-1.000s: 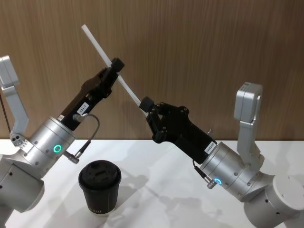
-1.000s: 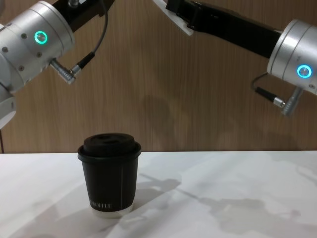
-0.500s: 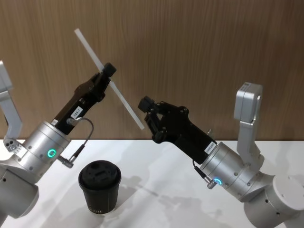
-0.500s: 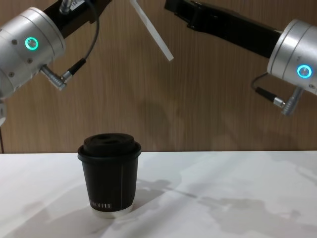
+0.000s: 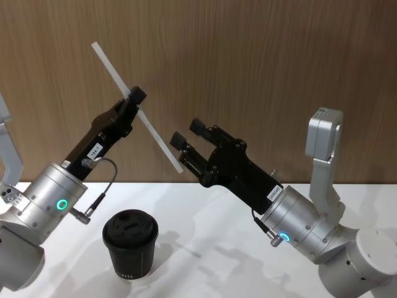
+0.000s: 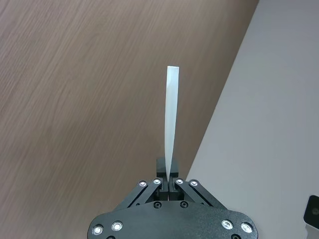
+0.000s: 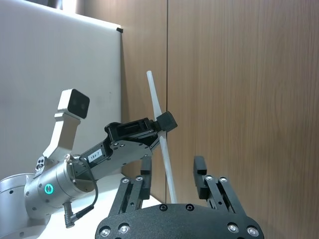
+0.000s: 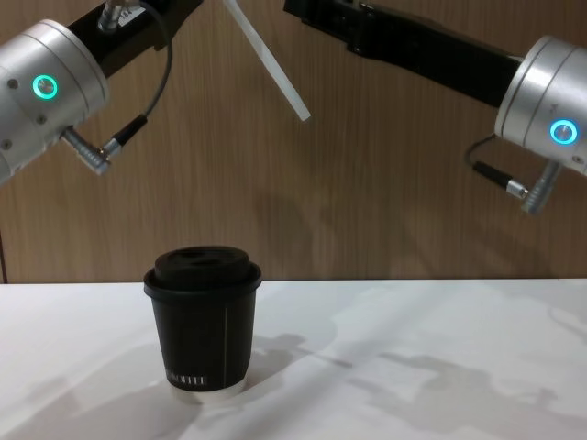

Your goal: Pick up the straw with one hand, pass it to the other hand, and insert it into the cup.

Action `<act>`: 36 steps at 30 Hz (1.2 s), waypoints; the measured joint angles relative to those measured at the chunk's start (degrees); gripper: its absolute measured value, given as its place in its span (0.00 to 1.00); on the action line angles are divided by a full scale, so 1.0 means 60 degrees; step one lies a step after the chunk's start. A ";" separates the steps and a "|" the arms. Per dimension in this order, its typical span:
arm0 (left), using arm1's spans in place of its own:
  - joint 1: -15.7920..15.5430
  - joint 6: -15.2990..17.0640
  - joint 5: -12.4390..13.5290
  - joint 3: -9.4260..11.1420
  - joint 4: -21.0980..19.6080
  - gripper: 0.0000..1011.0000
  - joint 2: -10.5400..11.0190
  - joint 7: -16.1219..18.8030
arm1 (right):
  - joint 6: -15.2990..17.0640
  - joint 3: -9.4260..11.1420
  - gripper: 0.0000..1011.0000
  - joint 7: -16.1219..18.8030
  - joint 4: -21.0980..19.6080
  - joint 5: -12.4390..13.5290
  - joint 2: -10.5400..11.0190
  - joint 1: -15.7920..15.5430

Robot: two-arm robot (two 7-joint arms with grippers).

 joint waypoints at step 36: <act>0.0727 0.0788 0.1964 0.0071 -0.2732 0.00 0.2588 0.1184 | 0.0000 0.0000 0.99 0.0000 0.0000 0.0000 0.0000 -0.0001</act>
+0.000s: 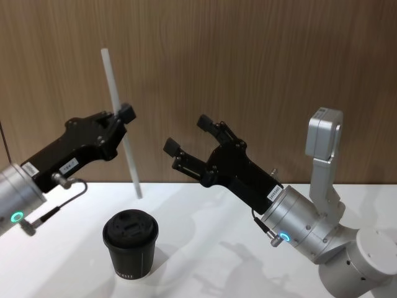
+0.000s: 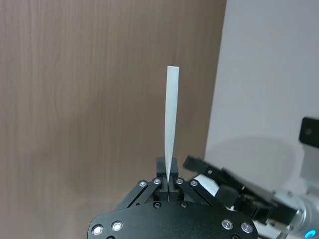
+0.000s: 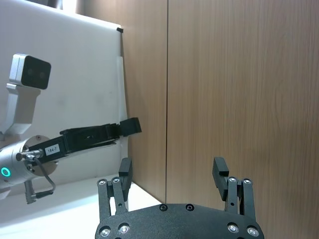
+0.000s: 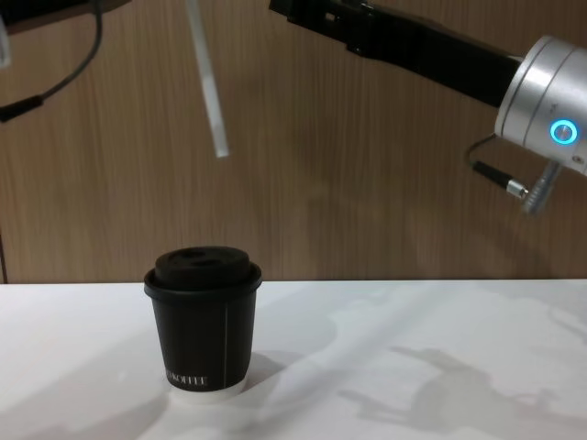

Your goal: Pick up the straw with one hand, pass it to the other hand, and insert it into the cup.

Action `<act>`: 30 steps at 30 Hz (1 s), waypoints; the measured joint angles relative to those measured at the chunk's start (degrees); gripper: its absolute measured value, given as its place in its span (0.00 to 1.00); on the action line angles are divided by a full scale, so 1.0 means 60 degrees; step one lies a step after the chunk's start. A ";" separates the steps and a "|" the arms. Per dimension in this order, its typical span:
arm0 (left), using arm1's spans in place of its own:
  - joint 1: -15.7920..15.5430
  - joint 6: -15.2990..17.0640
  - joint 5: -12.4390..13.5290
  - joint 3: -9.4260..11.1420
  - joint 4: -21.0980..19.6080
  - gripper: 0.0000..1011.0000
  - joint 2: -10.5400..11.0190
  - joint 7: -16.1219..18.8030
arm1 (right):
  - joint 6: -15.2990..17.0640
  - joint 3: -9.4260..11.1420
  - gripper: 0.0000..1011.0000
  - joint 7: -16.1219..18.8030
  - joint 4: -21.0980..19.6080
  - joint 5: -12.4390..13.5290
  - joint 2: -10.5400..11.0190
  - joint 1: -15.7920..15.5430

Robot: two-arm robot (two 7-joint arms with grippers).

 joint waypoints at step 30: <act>0.0741 -0.0064 0.1254 -0.0282 -0.0164 0.00 0.0587 0.0864 | 0.0000 -0.0001 0.99 0.0000 0.0000 0.0000 0.0000 0.0001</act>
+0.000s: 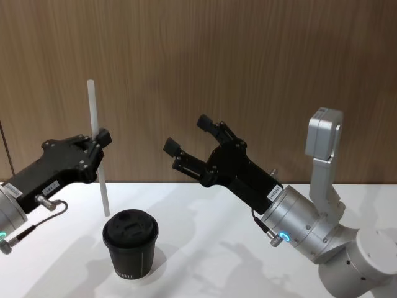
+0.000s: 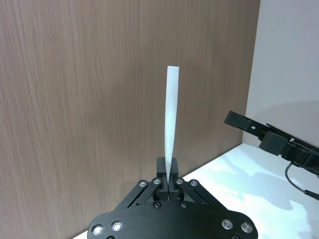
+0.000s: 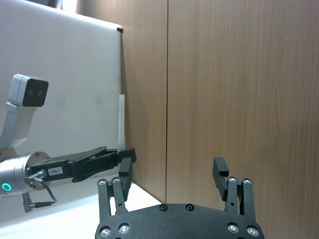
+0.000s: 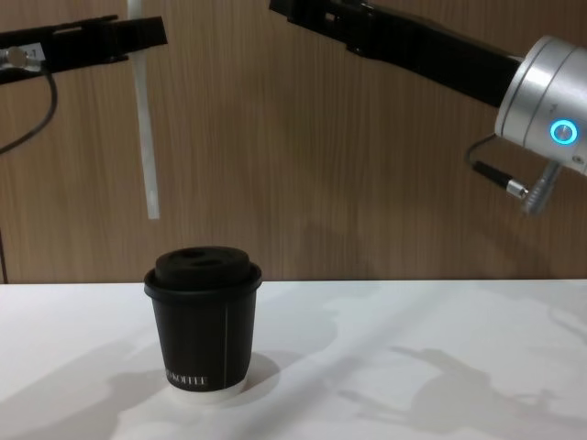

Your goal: Pick up the straw with one hand, pass it to the other hand, and insert it into the cup.

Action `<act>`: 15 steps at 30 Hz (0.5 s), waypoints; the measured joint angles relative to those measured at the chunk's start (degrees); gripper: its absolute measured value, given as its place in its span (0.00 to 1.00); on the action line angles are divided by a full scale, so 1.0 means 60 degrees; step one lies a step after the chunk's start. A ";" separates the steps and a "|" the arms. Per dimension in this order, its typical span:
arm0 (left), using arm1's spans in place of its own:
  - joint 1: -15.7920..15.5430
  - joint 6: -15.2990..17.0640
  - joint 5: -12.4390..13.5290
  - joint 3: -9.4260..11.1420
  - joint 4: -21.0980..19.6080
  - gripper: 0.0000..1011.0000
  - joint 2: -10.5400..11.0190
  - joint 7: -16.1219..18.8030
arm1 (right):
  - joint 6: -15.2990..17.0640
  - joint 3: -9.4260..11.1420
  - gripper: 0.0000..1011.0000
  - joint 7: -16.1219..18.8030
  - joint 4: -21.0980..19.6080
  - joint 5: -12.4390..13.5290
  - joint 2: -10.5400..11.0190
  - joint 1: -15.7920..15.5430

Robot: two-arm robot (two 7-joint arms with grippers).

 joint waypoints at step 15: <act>-0.0163 -0.0295 0.0244 0.0118 0.0563 0.00 -0.0369 -0.0288 | 0.0000 0.0000 0.99 0.0000 0.0000 0.0000 0.0000 0.0000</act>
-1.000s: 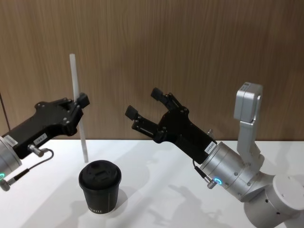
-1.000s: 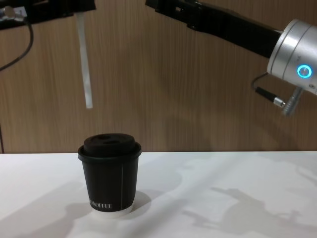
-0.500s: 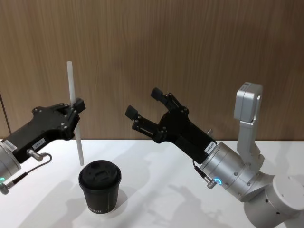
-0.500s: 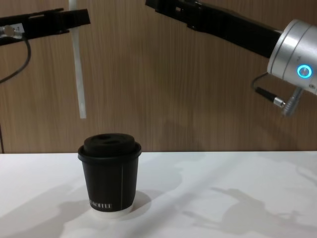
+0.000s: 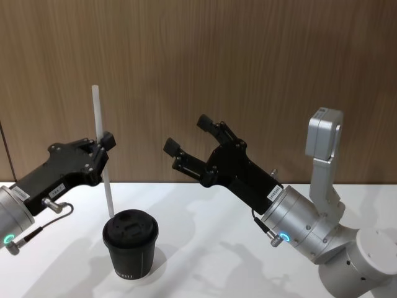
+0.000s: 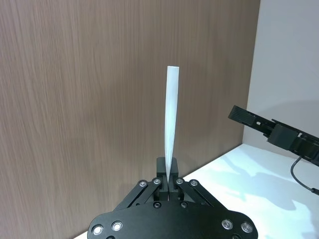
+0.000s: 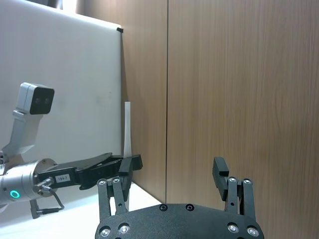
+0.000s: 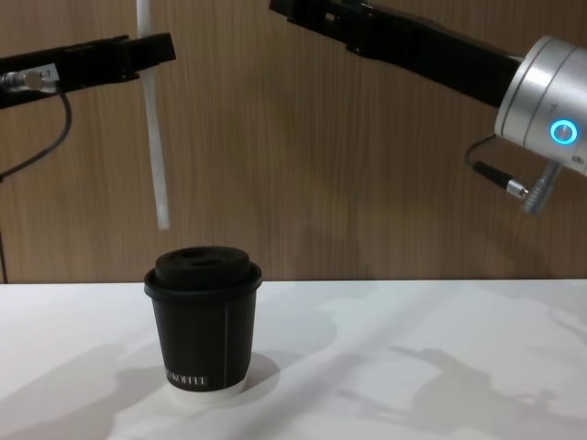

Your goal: Pick up the straw with one hand, pass it to the other hand, and insert it into the cup.

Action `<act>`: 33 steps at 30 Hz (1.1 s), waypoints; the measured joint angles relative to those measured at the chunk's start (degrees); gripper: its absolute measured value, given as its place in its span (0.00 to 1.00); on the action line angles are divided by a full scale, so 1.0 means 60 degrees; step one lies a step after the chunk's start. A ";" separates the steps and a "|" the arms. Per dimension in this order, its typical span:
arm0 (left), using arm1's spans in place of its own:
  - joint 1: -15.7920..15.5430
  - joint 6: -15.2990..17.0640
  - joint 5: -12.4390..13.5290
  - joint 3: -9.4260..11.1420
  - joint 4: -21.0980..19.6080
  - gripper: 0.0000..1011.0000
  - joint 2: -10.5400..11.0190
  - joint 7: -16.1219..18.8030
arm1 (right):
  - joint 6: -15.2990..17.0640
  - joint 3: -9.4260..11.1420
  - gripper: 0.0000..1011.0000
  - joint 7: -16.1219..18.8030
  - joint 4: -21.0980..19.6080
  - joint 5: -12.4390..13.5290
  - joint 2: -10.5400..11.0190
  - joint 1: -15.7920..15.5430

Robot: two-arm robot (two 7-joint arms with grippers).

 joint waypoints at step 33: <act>-0.0633 -0.0220 0.0668 0.0300 0.1167 0.00 -0.0830 -0.0188 | 0.0000 0.0000 0.99 0.0000 0.0000 0.0000 0.0000 0.0000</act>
